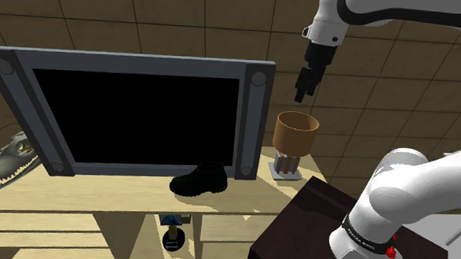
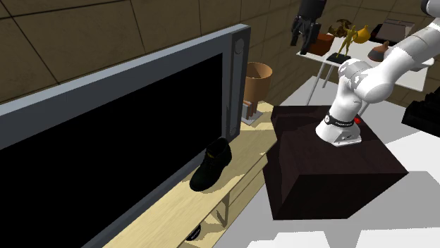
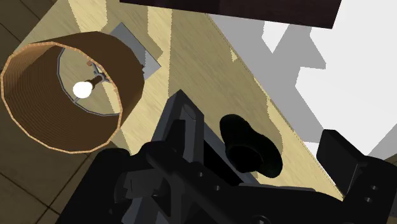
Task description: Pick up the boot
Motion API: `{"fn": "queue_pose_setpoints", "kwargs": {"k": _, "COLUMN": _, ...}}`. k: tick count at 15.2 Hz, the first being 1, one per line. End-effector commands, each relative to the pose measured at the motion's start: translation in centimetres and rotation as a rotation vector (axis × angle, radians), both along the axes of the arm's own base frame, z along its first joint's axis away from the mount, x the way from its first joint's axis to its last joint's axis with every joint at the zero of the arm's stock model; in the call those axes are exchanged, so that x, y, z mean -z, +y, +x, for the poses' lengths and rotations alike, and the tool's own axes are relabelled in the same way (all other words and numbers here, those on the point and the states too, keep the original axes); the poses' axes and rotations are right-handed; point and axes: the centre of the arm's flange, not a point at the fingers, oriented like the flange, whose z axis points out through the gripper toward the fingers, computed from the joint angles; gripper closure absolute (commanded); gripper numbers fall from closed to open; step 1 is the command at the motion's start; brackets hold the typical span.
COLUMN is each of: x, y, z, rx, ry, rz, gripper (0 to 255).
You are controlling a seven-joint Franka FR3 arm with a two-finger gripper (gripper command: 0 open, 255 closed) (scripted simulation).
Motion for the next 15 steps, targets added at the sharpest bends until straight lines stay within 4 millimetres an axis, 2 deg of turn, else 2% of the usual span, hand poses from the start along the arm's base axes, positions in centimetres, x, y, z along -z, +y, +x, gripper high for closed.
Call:
{"fn": "queue_pose_setpoints", "kwargs": {"k": 1, "x": 0.0, "y": 0.0, "z": 0.0, "rx": 0.0, "ry": 0.0, "rz": 0.0, "gripper": 0}}
{"fn": "queue_pose_setpoints", "kwargs": {"k": 15, "x": 13.6, "y": 5.7, "z": 11.5, "rx": 0.012, "ry": 0.038, "rz": 0.016, "gripper": 0}}
